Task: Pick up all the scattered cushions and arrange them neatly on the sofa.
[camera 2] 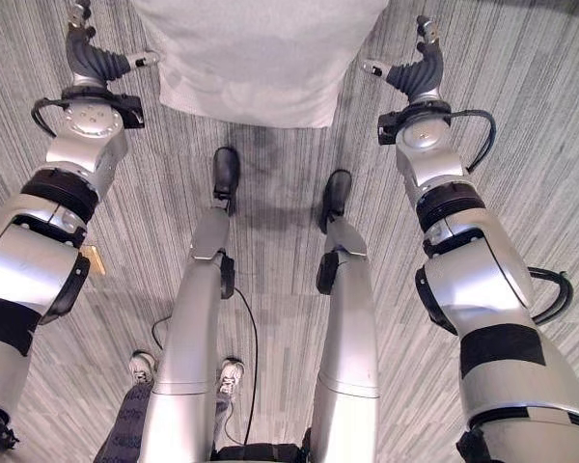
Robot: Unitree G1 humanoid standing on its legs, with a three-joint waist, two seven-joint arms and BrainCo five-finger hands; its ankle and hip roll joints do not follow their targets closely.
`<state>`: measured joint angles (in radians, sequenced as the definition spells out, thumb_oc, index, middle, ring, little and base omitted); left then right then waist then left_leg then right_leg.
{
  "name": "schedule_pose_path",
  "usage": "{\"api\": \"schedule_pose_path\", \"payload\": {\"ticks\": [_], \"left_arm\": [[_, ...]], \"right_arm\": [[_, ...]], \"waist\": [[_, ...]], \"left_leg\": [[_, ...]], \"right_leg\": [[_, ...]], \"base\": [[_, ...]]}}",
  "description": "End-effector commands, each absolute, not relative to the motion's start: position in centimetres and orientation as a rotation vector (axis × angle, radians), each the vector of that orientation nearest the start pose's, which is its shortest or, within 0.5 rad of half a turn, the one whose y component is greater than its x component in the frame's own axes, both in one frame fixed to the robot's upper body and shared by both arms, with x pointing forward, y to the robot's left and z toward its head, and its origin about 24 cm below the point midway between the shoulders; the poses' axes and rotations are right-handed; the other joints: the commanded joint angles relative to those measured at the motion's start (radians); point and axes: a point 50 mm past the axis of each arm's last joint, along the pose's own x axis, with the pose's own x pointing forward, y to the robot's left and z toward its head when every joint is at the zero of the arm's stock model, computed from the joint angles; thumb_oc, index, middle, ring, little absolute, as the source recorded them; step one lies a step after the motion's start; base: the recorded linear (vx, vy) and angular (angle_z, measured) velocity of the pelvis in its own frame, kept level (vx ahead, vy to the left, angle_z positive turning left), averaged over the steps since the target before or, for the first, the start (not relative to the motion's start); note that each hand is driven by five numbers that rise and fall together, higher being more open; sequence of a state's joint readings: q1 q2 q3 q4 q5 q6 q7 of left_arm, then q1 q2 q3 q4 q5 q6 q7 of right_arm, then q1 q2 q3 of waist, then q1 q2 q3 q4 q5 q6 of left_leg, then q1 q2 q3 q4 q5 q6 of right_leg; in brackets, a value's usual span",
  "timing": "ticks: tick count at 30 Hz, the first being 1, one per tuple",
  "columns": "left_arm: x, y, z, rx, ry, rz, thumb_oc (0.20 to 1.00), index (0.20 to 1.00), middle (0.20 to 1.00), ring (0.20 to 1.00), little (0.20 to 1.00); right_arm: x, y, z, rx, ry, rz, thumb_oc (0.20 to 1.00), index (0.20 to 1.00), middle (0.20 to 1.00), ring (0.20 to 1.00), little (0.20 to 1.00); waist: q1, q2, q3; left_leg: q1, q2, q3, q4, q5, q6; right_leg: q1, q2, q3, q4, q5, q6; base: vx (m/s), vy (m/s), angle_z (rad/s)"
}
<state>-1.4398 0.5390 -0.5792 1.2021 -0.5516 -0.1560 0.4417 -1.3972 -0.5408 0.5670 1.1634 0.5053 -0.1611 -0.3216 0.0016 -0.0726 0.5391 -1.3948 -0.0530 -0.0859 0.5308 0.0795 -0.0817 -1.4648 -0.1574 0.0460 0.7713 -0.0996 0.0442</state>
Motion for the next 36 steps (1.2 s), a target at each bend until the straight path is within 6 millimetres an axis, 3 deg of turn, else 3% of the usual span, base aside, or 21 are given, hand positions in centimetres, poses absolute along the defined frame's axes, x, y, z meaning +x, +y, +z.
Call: {"api": "schedule_pose_path", "payload": {"ticks": [1, 7, 14, 18, 20, 21, 22, 23, 25, 26, 27, 28, 29, 30, 36], "left_arm": [[40.9, 23.9, 32.2, 0.208, -0.421, 0.533, 1.0, 1.0, 1.0, 1.0, 1.0], [40.8, 22.5, 34.3, 0.216, -0.469, 0.512, 1.0, 1.0, 1.0, 1.0, 1.0], [41.1, 18.8, 36.4, 0.249, -0.501, 0.449, 1.0, 1.0, 1.0, 1.0, 1.0], [41.0, 15.7, 37.3, 0.242, -0.545, 0.368, 1.0, 1.0, 1.0, 1.0, 1.0], [40.9, 14.2, 37.7, 0.242, -0.573, 0.325, 1.0, 1.0, 1.0, 1.0, 1.0], [40.6, 12.7, 38.1, 0.241, -0.611, 0.283, 1.0, 1.0, 1.0, 1.0, 1.0], [40.6, 12.7, 38.1, 0.241, -0.611, 0.284, 1.0, 1.0, 1.0, 1.0, 1.0], [40.4, 12.0, 38.3, 0.233, -0.63, 0.266, 1.0, 1.0, 1.0, 1.0, 1.0], [40.1, 11.4, 38.6, 0.219, -0.659, 0.248, 1.0, 1.0, 1.0, 1.0, 1.0], [40.0, 11.0, 38.5, 0.212, -0.671, 0.233, 1.0, 1.0, 1.0, 1.0, 1.0], [39.9, 10.9, 38.7, 0.207, -0.688, 0.224, 1.0, 1.0, 1.0, 1.0, 1.0], [39.6, 10.5, 38.8, 0.19, -0.712, 0.208, 0.322, 0.322, 0.322, 0.322, 0.322], [39.6, 10.5, 38.8, 0.191, -0.711, 0.209, 0.2, 0.2, 0.2, 0.2, 0.2], [39.3, 10.4, 38.7, 0.151, -0.737, 0.181, 0.2, 0.2, 0.2, 0.2, 0.2], [38.6, 10.7, 36.9, 0.028, -0.775, 0.124, 0.2, 0.2, 0.2, 0.2, 0.2]], "right_arm": [[41.9, -20.4, 30.7, -0.367, -0.399, -0.317, 1.0, 1.0, 1.0, 1.0, 1.0], [41.9, -19.3, 32.7, -0.389, -0.431, -0.315, 1.0, 1.0, 1.0, 1.0, 1.0], [41.9, -16.7, 34.3, -0.354, -0.465, -0.272, 1.0, 1.0, 1.0, 1.0, 1.0], [41.8, -13.5, 34.7, -0.257, -0.506, -0.171, 1.0, 1.0, 1.0, 1.0, 1.0], [41.4, -11.2, 34.9, -0.201, -0.541, -0.091, 1.0, 1.0, 1.0, 1.0, 1.0], [40.9, -8.5, 35.1, -0.182, -0.581, 0.001, 1.0, 1.0, 1.0, 1.0, 1.0], [40.9, -8.4, 35.0, -0.183, -0.58, 0.001, 1.0, 1.0, 1.0, 1.0, 1.0], [40.2, -6.5, 35.4, -0.158, -0.614, 0.063, 1.0, 1.0, 1.0, 1.0, 1.0], [39.4, -4.5, 35.6, -0.138, -0.655, 0.136, 1.0, 1.0, 1.0, 1.0, 1.0], [38.9, -3.4, 35.6, -0.115, -0.675, 0.177, 0.868, 0.868, 0.868, 0.868, 0.868], [38.4, -2.5, 35.7, -0.096, -0.687, 0.218, 0.598, 0.598, 0.598, 0.598, 0.598], [38.0, -1.8, 35.8, -0.068, -0.7, 0.248, 0.25, 0.25, 0.25, 0.25, 0.25], [38.0, -1.7, 35.8, -0.068, -0.698, 0.249, 0.2, 0.2, 0.2, 0.2, 0.2], [37.0, -0.7, 36.2, -0.037, -0.739, 0.305, 0.2, 0.2, 0.2, 0.2, 0.2], [35.9, -0.9, 36.0, 0.009, -0.792, 0.344, 0.2, 0.2, 0.2, 0.2, 0.2]], "waist": [[-0.029, 0.017, -0.021], [-0.023, 0.022, -0.031], [-0.019, 0.028, -0.054], [-0.02, 0.031, -0.061], [-0.019, 0.03, -0.064], [-0.018, 0.033, -0.068], [-0.018, 0.033, -0.07], [-0.017, 0.035, -0.071], [-0.018, 0.037, -0.077], [-0.018, 0.039, -0.081], [-0.017, 0.041, -0.085], [-0.016, 0.043, -0.088], [-0.016, 0.042, -0.089], [-0.014, 0.044, -0.094], [-0.009, 0.045, -0.107]], "left_leg": [[-0.048, -0.014, -0.019, 0.233, -0.177, 0.021], [-0.084, -0.013, -0.019, 0.23, -0.164, 0.018], [-0.134, -0.019, -0.021, 0.241, -0.154, 0.021], [-0.149, -0.019, -0.022, 0.233, -0.143, 0.021], [-0.158, -0.019, -0.02, 0.234, -0.14, 0.021], [-0.165, -0.02, -0.019, 0.235, -0.137, 0.021], [-0.166, -0.02, -0.019, 0.235, -0.137, 0.021], [-0.168, -0.018, -0.02, 0.234, -0.138, 0.023], [-0.172, -0.018, -0.018, 0.231, -0.136, 0.024], [-0.173, -0.018, -0.017, 0.228, -0.135, 0.024], [-0.173, -0.018, -0.016, 0.228, -0.135, 0.025], [-0.173, -0.018, -0.015, 0.226, -0.135, 0.026], [-0.173, -0.018, -0.015, 0.226, -0.135, 0.026], [-0.17, -0.019, -0.015, 0.221, -0.135, 0.027], [-0.118, -0.022, -0.022, 0.174, -0.124, 0.028]], "right_leg": [[0.054, -0.018, 0.103, -0.171, 0.111, 0.118], [0.008, -0.013, 0.107, -0.155, 0.109, 0.117], [-0.04, -0.002, 0.115, -0.135, 0.107, 0.114], [-0.066, 0.003, 0.118, -0.124, 0.106, 0.115], [-0.073, 0.006, 0.118, -0.121, 0.107, 0.114], [-0.082, 0.012, 0.12, -0.117, 0.107, 0.112], [-0.083, 0.012, 0.12, -0.117, 0.107, 0.112], [-0.087, 0.013, 0.119, -0.116, 0.108, 0.112], [-0.092, 0.015, 0.118, -0.114, 0.105, 0.112], [-0.095, 0.017, 0.118, -0.114, 0.104, 0.111], [-0.098, 0.019, 0.118, -0.111, 0.103, 0.111], [-0.1, 0.02, 0.117, -0.111, 0.102, 0.111], [-0.1, 0.02, 0.117, -0.111, 0.102, 0.111], [-0.103, 0.023, 0.116, -0.108, 0.101, 0.111], [-0.065, 0.022, 0.1, -0.115, 0.091, 0.105]], "base": [[0.03, 0.001, 0.01], [0.02, 0.001, 0.01], [0.0, 0.0, 0.0], [0.0, 0.0, 0.0], [0.0, 0.0, 0.0], [0.0, -0.004, -0.03], [0.0, 0.0, 0.0], [0.0, 0.0, 0.0], [0.0, 0.0, 0.0], [0.0, 0.0, 0.0], [0.0, 0.0, 0.0], [0.0, 0.0, 0.0], [0.0, 0.0, 0.0], [0.0, 0.0, 0.0], [0.0, 0.0, 0.0]]}}
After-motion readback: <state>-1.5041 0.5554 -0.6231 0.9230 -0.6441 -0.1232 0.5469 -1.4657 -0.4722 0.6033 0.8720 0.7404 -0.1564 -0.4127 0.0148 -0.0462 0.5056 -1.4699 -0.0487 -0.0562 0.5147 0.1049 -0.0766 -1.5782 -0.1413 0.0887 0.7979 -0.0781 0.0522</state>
